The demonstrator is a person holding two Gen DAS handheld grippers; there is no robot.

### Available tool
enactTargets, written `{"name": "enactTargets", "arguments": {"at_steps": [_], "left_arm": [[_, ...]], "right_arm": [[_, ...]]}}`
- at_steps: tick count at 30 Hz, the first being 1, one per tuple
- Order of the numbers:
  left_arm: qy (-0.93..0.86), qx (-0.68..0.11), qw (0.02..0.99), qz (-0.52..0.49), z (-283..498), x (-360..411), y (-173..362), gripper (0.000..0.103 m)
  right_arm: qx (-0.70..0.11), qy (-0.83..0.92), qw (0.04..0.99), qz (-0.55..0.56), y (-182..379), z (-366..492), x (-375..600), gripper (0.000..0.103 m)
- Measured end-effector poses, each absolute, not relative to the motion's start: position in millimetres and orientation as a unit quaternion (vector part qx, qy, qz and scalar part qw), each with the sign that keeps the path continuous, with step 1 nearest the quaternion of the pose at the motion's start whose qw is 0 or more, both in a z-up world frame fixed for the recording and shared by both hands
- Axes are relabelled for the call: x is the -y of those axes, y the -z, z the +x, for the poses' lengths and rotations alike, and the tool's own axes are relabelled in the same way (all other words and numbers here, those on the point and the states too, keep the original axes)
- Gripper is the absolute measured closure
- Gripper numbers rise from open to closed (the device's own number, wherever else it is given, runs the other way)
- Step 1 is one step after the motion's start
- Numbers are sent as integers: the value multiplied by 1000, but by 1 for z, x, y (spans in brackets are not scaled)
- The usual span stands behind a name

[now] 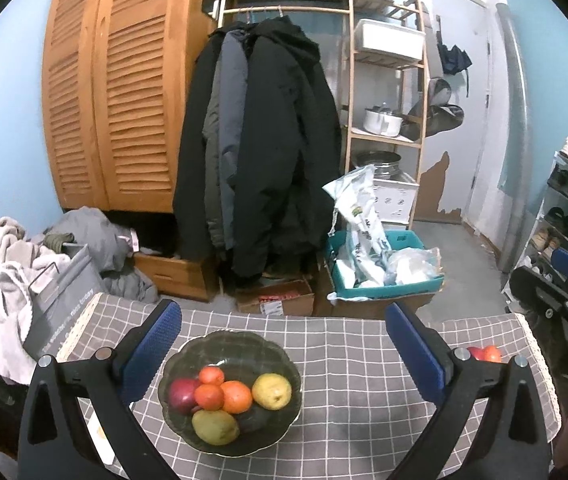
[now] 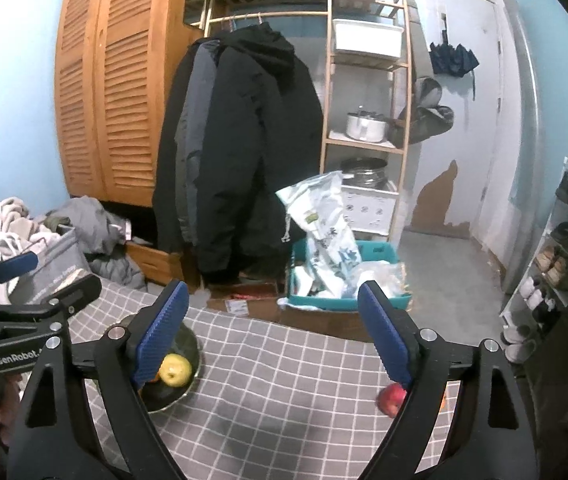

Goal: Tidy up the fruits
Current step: 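Withdraw both tools from the bowl toward the red apple and orange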

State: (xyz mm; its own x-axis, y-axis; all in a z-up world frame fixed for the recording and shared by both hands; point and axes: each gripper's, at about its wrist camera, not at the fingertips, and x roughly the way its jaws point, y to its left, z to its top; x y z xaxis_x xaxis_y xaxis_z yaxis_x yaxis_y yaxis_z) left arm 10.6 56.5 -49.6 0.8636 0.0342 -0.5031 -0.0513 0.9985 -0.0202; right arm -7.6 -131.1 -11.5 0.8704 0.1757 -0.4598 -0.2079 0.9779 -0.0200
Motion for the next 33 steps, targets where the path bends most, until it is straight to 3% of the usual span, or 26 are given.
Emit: {"name": "enactTargets", "arguments": {"at_steps": [23, 33], "left_arm": [[20, -270, 963, 9, 16, 10, 50, 0], [51, -307, 950, 28, 34, 58, 72, 0]], "right_arm": [[-240, -44, 970, -10, 20, -13, 200, 17], [-303, 13, 953, 17, 45, 12, 277, 17]]}}
